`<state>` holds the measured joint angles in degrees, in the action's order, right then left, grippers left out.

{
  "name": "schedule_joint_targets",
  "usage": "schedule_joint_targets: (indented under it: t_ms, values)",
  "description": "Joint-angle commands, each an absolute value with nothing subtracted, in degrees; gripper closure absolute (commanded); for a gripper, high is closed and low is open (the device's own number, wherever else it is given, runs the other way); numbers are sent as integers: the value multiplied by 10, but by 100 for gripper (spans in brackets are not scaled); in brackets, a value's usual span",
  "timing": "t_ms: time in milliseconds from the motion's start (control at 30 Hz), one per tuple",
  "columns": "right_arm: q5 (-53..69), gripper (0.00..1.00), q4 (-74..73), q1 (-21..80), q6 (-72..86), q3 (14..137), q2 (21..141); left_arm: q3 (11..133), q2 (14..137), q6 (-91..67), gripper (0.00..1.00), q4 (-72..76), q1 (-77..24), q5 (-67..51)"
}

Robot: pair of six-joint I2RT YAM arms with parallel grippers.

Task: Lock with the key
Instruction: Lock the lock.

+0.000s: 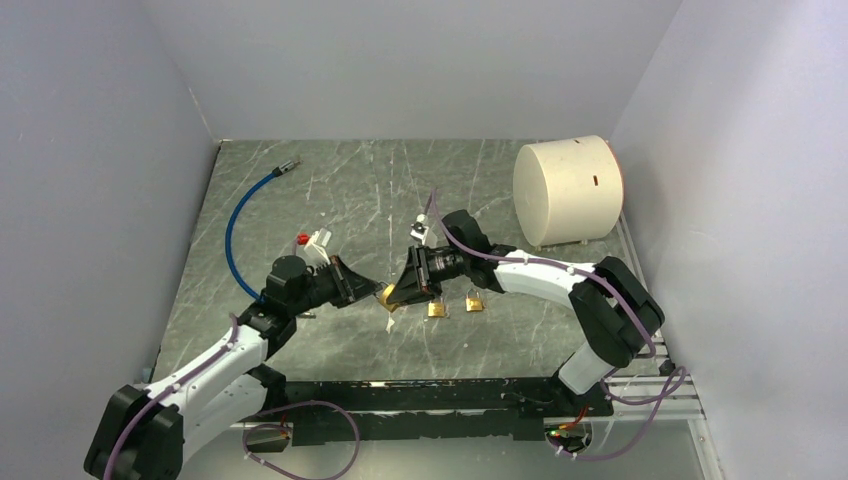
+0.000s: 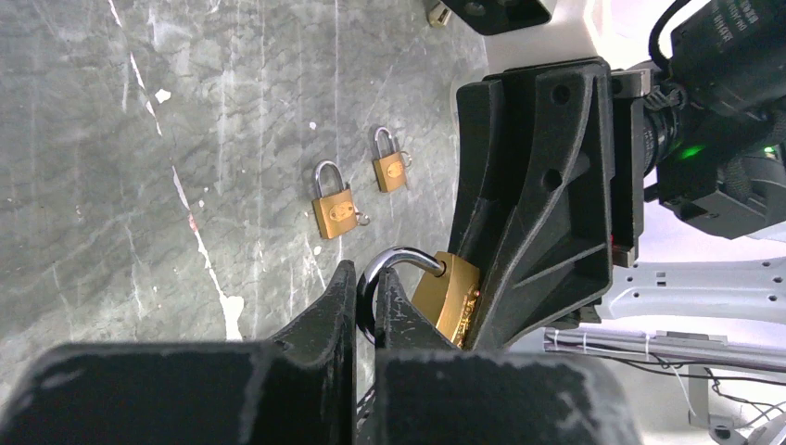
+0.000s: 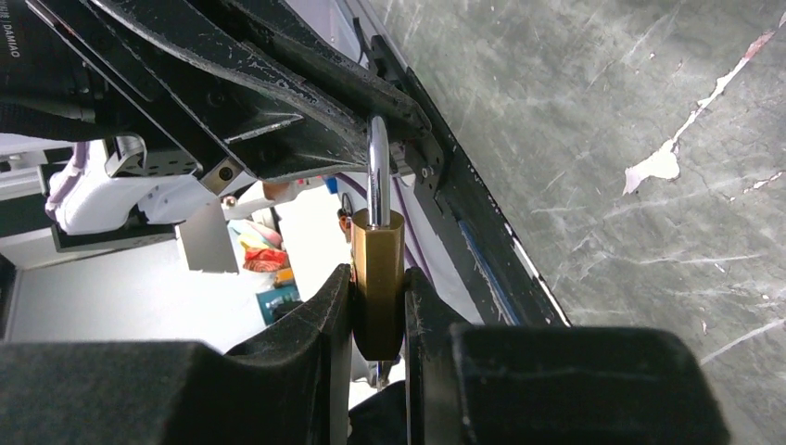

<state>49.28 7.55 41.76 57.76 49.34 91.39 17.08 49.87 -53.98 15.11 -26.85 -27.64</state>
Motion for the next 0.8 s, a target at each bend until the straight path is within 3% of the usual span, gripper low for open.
schedule_joint_targets:
  t_ms: [0,567,767]
  values:
    - [312,100,279,416,595,516,934,180,486,-655,97,310,-350,-507]
    - [270,100,310,416,575,509,939,184,491,-666,97,339,-401,-472]
    - [300,100,318,403,574,519,960,214,483,-602,97,242,-411,-489]
